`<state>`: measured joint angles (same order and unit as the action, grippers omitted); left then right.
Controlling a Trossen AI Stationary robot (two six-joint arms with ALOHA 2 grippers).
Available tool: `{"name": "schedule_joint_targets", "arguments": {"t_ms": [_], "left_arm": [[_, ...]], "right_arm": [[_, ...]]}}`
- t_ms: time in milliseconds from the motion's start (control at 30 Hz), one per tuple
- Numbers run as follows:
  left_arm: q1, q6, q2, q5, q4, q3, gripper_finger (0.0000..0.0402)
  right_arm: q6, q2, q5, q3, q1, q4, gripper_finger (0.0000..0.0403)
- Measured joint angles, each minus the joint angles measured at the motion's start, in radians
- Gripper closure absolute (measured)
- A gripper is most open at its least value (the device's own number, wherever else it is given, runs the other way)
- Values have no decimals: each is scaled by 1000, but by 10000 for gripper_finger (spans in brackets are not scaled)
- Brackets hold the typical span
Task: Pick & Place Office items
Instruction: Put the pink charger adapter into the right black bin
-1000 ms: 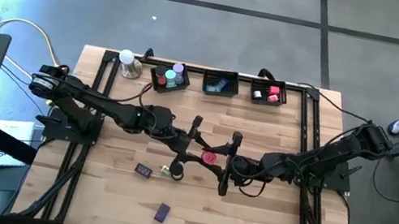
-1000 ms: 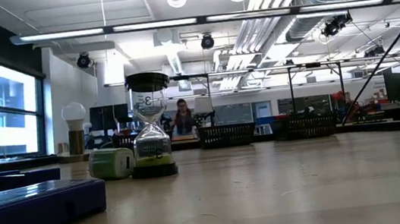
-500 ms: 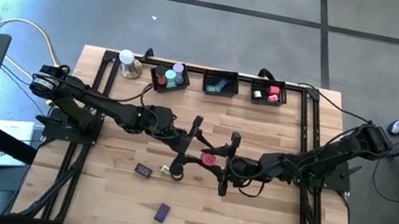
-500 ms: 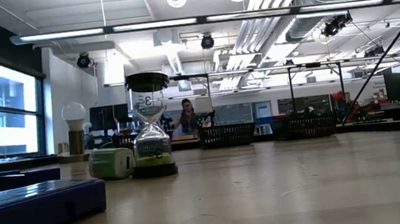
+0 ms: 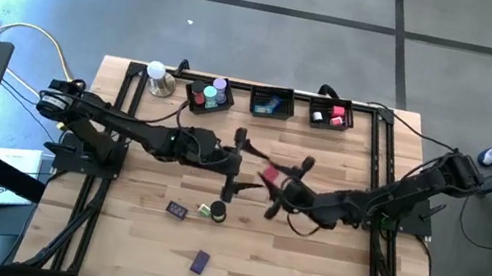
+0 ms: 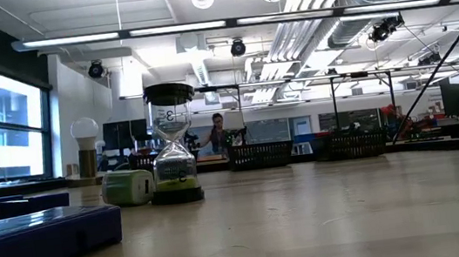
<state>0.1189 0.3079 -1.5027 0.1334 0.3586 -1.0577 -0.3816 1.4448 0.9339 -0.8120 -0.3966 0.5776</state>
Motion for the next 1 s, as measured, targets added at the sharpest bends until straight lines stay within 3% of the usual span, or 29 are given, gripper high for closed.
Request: {"name": "schedule_joint_targets", "arguments": {"t_ms": [267, 400, 533, 667, 800, 1000], "left_arm": [[3, -73, 3, 204, -61, -2, 74], [16, -157, 11, 242, -200, 0, 73], [26, -121, 18, 240, -276, 0, 73], [33, -125, 20, 244, -370, 0, 73], [33, -154, 20, 244, -472, 0, 73], [27, -245, 20, 229, -539, 0, 73]], "right_arm": [[282, -6, 293, 0, 4, -355, 255], [511, -7, 332, 0, 41, -596, 255], [757, -16, 237, 0, 130, -813, 255], [893, -31, 131, 0, 243, -945, 255], [897, -79, -55, 0, 377, -978, 255], [742, -165, -379, -2, 610, -937, 255]]}}
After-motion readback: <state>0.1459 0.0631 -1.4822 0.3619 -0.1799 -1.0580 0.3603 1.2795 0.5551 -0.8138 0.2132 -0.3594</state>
